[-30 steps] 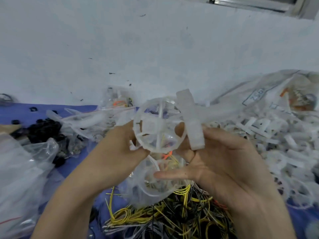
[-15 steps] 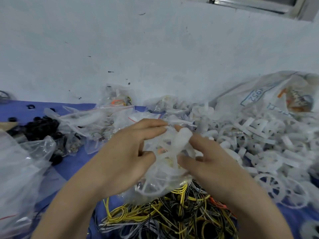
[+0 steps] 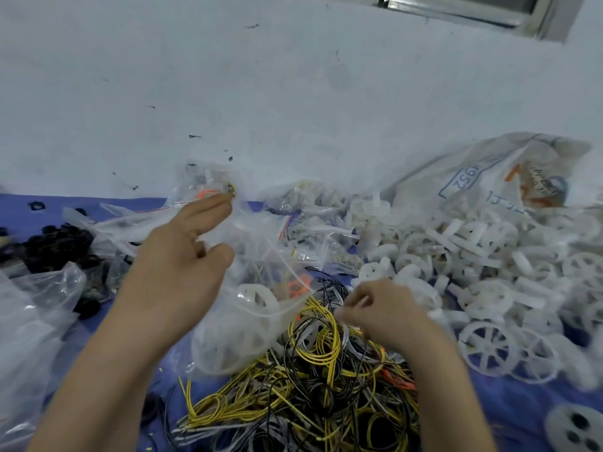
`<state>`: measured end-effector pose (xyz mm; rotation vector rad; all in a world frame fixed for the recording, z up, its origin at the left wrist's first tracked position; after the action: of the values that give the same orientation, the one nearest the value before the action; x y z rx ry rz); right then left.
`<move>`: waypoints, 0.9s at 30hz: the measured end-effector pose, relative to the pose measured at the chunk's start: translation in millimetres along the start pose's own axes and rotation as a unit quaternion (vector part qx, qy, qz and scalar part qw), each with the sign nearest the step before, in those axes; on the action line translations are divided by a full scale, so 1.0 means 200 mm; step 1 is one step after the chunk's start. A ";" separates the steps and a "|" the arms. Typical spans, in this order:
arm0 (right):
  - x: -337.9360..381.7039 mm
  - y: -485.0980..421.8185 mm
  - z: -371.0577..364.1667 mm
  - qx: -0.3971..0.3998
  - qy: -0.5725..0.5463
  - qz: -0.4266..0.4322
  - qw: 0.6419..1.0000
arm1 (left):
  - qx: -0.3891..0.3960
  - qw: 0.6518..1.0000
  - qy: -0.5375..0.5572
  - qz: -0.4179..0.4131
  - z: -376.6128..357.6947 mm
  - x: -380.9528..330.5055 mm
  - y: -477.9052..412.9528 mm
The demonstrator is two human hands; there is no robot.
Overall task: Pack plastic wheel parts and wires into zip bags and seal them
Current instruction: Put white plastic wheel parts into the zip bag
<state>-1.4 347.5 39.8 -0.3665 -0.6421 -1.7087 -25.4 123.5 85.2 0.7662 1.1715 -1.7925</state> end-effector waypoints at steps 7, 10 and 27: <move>-0.04 -0.19 -0.16 0.017 0.112 -0.022 0.993 | 0.003 1.000 -0.002 0.016 -0.01 0.02 -0.01; -0.04 -0.17 -0.13 -0.016 0.045 0.014 0.999 | 0.009 1.000 -0.001 0.014 -0.02 0.02 -0.01; 0.02 0.07 0.14 -0.132 -0.274 0.171 0.937 | 0.016 0.999 -0.028 0.027 -0.04 0.04 -0.02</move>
<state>8.7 359.8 66.8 -1.1076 -0.6960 -1.3530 -31.5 129.1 77.1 0.7538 1.0777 -1.7798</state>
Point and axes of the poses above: each hand's wrist, its own y-axis away from the middle knuckle, its own z-axis out of the back of the hand, x = y × z, the point moved 3 cm from there along -y, towards the middle knuckle, and after that the axes turned 11 degrees about x, right-handed, at the moved point
